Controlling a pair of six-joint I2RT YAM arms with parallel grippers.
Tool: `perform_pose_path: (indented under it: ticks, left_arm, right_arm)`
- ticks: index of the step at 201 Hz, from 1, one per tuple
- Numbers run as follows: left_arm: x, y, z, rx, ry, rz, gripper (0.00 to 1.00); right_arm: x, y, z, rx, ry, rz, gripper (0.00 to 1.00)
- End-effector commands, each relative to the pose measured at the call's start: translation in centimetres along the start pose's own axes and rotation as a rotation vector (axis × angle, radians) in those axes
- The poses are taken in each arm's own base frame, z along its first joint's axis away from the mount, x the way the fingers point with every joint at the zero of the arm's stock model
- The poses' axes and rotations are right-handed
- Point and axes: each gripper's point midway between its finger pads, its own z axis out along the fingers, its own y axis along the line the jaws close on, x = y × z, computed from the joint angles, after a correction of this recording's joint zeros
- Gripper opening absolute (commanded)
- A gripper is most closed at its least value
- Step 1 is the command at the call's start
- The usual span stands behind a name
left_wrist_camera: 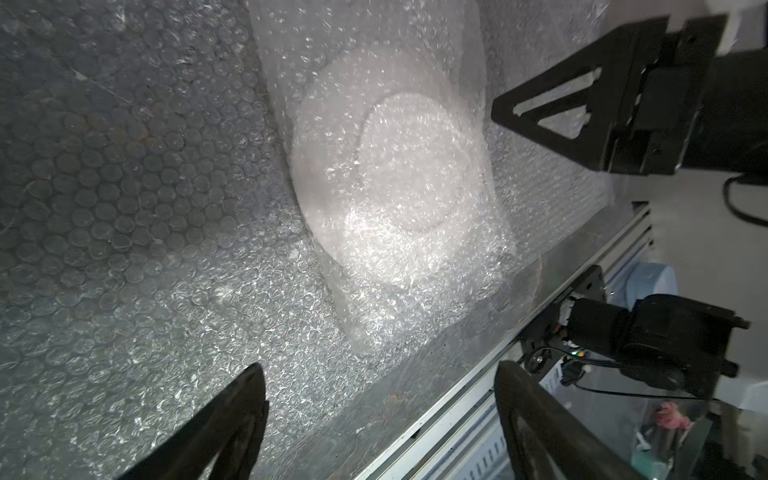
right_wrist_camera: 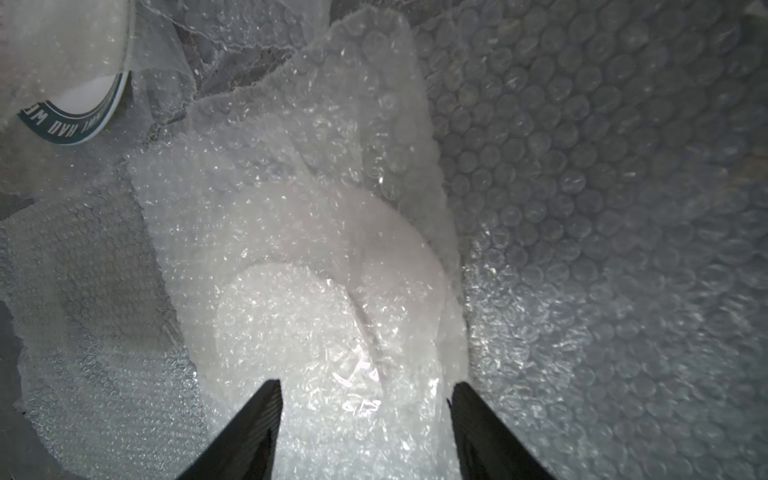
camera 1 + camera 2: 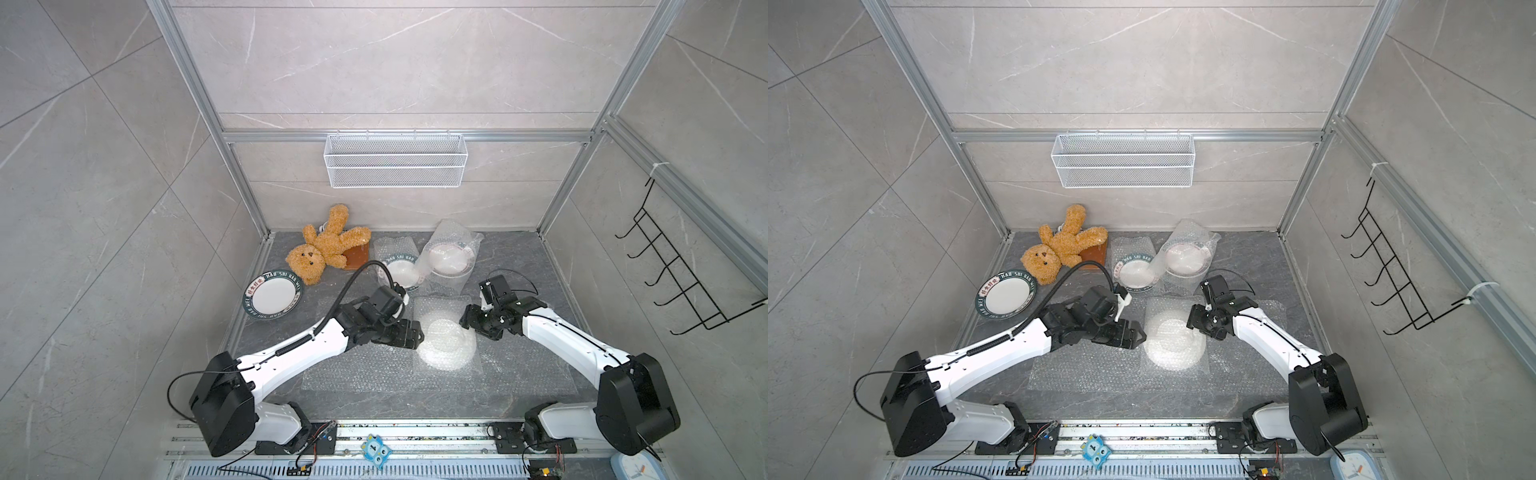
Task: Unpack dinner plates from bubble wrap
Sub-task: Adjust the bubble wrap on the bubble wrap, then unwrap the bubble wrap.
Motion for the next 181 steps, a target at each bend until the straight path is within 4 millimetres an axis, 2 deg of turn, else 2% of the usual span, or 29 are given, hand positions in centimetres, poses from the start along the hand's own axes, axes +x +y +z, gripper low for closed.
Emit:
perform_pose_path:
  ticks: [1,22,55,89,125,148,168,181]
  left_arm:
    - [-0.2,-0.8,1.2,-0.117,-0.005,0.162,0.88]
    - [0.1,-2.1,3.8,-0.176,0.037,0.254,0.87]
    - [1.2,-5.7,7.6,-0.229,0.084,0.444,0.87]
    - [2.5,-8.2,11.0,-0.254,0.136,0.584,0.87]
    - [2.4,-7.9,13.5,-0.336,0.162,0.619,0.86]
    - [1.8,-7.3,14.2,-0.382,0.144,0.604,0.82]
    - [1.5,-6.8,14.4,-0.421,0.137,0.596,0.75]
    - [1.1,-6.8,14.2,-0.441,0.128,0.59,0.67]
  right_arm:
    - [0.4,-0.3,-1.4,-0.026,-0.01,0.018,0.67]
    - [1.3,-1.4,-2.1,-0.02,0.009,0.04,0.63]
    - [2.9,-3.2,-2.3,-0.037,0.05,0.102,0.57]
    - [5.4,-4.2,-1.0,-0.075,0.129,0.151,0.49]
    - [6.7,-4.5,0.5,-0.115,0.163,0.166,0.4]
    - [7.1,-4.7,1.4,-0.118,0.183,0.172,0.33]
    - [7.4,-4.6,2.1,-0.129,0.201,0.175,0.28]
    - [7.5,-4.6,2.4,-0.135,0.207,0.179,0.27]
